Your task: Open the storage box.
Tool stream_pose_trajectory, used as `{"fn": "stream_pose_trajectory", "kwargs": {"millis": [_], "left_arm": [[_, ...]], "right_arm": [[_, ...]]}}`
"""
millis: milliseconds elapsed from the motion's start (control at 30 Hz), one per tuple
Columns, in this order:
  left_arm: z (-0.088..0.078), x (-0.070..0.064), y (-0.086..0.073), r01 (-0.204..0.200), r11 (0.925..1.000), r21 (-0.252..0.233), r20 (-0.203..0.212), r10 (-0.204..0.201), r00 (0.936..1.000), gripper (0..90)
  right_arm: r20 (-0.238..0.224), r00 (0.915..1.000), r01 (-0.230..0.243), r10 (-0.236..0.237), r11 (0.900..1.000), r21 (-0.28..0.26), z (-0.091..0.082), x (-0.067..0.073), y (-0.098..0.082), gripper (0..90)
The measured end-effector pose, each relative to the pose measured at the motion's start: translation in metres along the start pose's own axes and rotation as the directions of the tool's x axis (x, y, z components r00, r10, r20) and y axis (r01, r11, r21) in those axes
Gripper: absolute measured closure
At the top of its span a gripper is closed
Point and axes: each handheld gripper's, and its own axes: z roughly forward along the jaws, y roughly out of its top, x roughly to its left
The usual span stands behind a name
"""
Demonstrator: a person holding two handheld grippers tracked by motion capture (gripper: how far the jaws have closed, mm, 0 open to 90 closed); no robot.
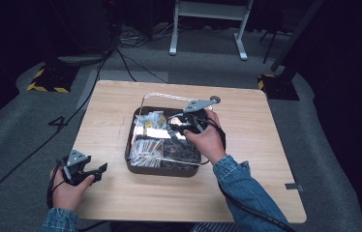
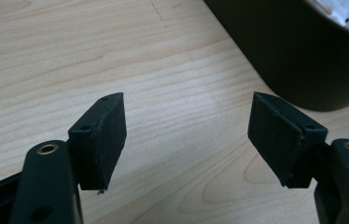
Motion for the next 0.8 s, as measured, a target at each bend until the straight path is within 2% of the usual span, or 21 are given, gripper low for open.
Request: {"fn": "stream_pose_trajectory", "kwargs": {"millis": [167,267,367,500,700,767,800], "left_arm": [[0.004,0.0,0.005,0.013,0.9999,0.001,0.005,-0.013,0.9999,28.6],[0.007,0.001,0.009,0.042,0.999,0.017,-0.006,-0.041,0.9991,29.4],[0.008,0.003,0.011,0.065,0.997,0.042,0.003,-0.065,0.9979,30.4],[0.009,0.006,0.013,0.081,0.9955,0.048,-0.005,-0.081,0.9967,29.3],[0.012,0.006,0.016,0.076,0.9958,0.051,-0.003,-0.076,0.9971,28.8],[0.013,0.005,0.017,0.066,0.9966,0.05,-0.007,-0.065,0.9978,28.7],[0.014,0.004,0.017,0.072,0.9962,0.049,-0.003,-0.072,0.9974,28.6]], "right_arm": [[0.018,0.9998,-0.003,0.003,1.0,-0.009,-0.012,-0.005,0.0,59.0],[0.037,0.9993,-0.009,0.01,1.0,-0.016,-0.026,-0.011,-0.001,59.0],[0.046,0.9989,-0.011,0.012,1.0,-0.019,-0.034,-0.014,-0.002,59.0],[0.068,0.9974,-0.023,0.025,0.999,-0.031,-0.053,-0.023,-0.005,59.0],[0.093,0.9946,-0.041,0.045,0.998,-0.041,-0.07,-0.036,-0.012,59.0],[0.099,0.9933,-0.055,0.06,0.997,-0.053,-0.078,-0.041,-0.016,59.0],[0.109,0.9913,-0.068,0.074,0.996,-0.058,-0.085,-0.046,-0.02,59.0]]}}
